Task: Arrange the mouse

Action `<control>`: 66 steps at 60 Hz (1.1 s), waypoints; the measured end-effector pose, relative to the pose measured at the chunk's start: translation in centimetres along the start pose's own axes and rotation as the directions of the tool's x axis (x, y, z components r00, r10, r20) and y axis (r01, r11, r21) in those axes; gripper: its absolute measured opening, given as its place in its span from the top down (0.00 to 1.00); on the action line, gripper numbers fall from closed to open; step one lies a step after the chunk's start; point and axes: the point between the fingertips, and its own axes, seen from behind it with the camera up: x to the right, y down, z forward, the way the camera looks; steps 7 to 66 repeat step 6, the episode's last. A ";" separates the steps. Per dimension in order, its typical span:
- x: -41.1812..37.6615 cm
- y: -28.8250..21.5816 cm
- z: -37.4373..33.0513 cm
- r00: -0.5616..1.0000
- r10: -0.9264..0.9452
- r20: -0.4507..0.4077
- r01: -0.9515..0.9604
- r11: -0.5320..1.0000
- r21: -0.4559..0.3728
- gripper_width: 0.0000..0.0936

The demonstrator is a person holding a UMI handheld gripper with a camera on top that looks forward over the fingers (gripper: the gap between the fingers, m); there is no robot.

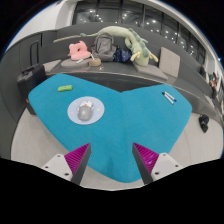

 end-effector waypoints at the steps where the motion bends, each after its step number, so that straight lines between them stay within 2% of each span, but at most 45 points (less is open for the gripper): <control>1: 0.3 -0.2 0.1 1.000 -0.005 -0.009 0.005 1.000 0.007 0.09; 6: 1.9 -1.3 0.3 0.998 -0.020 -0.059 0.024 0.998 0.052 0.09; 66: 1.9 -1.3 0.3 0.998 -0.020 -0.059 0.024 0.998 0.052 0.09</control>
